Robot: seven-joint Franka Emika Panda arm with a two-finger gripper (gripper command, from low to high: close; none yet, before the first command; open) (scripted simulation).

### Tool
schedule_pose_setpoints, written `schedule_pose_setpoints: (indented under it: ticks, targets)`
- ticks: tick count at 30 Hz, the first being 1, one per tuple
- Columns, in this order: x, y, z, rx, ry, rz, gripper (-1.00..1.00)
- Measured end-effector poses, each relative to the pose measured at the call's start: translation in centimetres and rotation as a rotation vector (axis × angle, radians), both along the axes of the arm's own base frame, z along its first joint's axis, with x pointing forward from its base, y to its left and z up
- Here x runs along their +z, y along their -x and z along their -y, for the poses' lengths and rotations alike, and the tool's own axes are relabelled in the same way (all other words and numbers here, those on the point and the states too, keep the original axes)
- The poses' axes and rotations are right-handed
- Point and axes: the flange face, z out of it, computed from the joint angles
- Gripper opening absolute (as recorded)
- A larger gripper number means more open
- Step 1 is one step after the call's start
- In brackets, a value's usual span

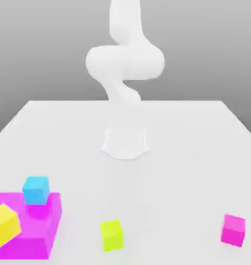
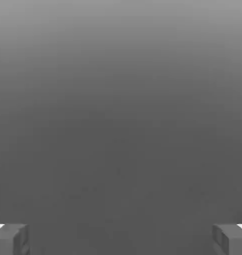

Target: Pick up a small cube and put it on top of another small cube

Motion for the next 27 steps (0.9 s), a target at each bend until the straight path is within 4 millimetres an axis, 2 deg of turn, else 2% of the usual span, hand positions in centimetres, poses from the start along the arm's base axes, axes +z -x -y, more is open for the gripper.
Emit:
schedule_pose_setpoints:
  ticks: [3,6,9,12,17,23,27]
  targets:
    - [-5.8,-3.7,0.4,0.035,0.008,-0.094,0.0]
    - [-11.8,-6.4,0.7,0.066,0.016,-0.184,0.0]
    - [-17.9,-8.2,1.0,0.097,0.026,-0.272,0.0]
    - [-24.1,-9.2,1.2,0.126,0.038,-0.361,0.0]
    - [-34.3,-8.9,1.7,0.172,0.062,-0.508,0.0]
    - [-45.7,-5.7,2.6,0.225,0.099,-0.687,0.0]
    - [-50.7,-5.1,2.8,0.236,0.109,-0.716,0.0]
